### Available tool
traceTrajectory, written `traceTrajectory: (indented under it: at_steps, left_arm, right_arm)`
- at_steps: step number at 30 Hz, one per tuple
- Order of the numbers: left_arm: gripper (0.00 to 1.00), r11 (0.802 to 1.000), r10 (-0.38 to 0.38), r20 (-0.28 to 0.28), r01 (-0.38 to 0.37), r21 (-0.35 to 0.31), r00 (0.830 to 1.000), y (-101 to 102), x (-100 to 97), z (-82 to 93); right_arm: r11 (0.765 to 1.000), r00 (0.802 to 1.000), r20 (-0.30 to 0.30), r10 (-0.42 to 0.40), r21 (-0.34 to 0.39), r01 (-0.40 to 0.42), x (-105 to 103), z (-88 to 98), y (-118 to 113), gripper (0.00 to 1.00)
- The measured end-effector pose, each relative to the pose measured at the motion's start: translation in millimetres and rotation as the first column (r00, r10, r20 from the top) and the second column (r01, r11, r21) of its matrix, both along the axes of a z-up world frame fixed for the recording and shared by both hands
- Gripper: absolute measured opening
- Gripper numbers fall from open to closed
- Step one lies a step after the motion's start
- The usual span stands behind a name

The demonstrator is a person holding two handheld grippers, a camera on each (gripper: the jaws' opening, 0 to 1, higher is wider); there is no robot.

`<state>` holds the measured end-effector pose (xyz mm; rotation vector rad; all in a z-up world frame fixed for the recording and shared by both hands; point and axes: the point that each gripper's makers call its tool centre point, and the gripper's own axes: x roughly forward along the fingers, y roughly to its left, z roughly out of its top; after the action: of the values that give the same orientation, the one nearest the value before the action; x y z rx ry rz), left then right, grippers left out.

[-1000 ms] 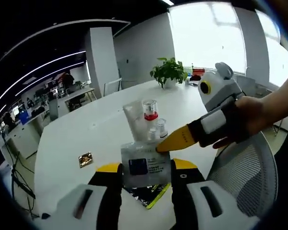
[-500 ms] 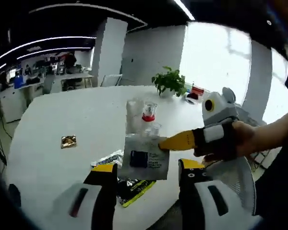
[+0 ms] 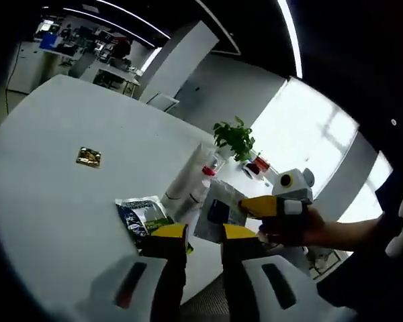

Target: Arrange the skincare products in the storage area until every visible bottle or jar stands upright without overlapping.

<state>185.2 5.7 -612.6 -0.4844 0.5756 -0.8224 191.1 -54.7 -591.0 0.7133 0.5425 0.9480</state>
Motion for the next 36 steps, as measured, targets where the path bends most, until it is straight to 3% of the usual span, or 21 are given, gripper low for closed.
traceTrajectory:
  at_steps: [5,10,12,15,18,23,26,29,31,32,36]
  left_arm:
    - [0.01,0.999,0.032,0.000,-0.032,-0.012,0.999,0.4,-4.1,3.7]
    - [0.00,0.996,0.084,-0.048,-0.084,0.011,0.995,3.7,-10.7,-0.4]
    - [0.00,0.992,0.115,-0.088,-0.110,0.058,0.989,8.5,-14.7,-9.3]
    - [0.00,0.986,0.137,-0.085,-0.127,0.107,0.987,15.5,-17.6,-15.7]
    - [0.00,0.972,0.185,-0.111,-0.165,0.170,0.977,26.0,-24.0,-25.8]
    - [0.00,0.959,0.232,-0.139,-0.202,0.200,0.963,41.3,-30.0,-36.1]
    - [0.00,0.953,0.248,-0.145,-0.214,0.217,0.958,47.3,-27.2,-40.4]
    - [0.00,0.932,0.239,-0.130,-0.190,0.307,0.962,54.3,-24.2,-49.2]
    - [0.00,0.934,0.235,-0.143,-0.182,0.306,0.961,53.1,-24.1,-51.9]
    - [0.00,0.935,0.234,-0.153,-0.179,0.305,0.960,53.1,-24.0,-53.7]
    - [0.00,0.925,0.216,-0.162,-0.148,0.350,0.963,54.1,-22.9,-64.2]
  right_arm:
    - [1.000,1.000,0.007,-0.004,-0.010,0.004,-1.6,1.1,-2.4,0.01]
    - [0.987,0.999,0.032,0.021,-0.159,-0.016,2.8,-13.8,3.5,0.01]
    - [0.962,0.997,0.051,0.059,-0.270,-0.043,3.2,-24.5,8.3,0.01]
    - [0.913,0.987,0.106,0.118,-0.402,-0.066,4.0,-36.1,19.6,0.01]
    - [0.886,0.979,0.133,0.156,-0.457,-0.079,0.5,-42.9,34.0,0.01]
    - [0.857,0.962,0.188,0.199,-0.509,-0.078,6.8,-55.1,54.2,0.01]
    - [0.816,0.939,0.241,0.246,-0.573,-0.067,6.7,-59.7,61.4,0.01]
    - [0.805,0.928,0.255,0.272,-0.589,-0.074,7.9,-64.1,65.9,0.01]
    - [0.800,0.922,0.265,0.281,-0.596,-0.073,9.1,-67.7,64.3,0.01]
    - [0.782,0.911,0.279,0.304,-0.619,-0.072,9.5,-69.9,65.1,0.01]
    - [0.759,0.890,0.299,0.345,-0.647,-0.077,9.2,-76.4,68.0,0.01]
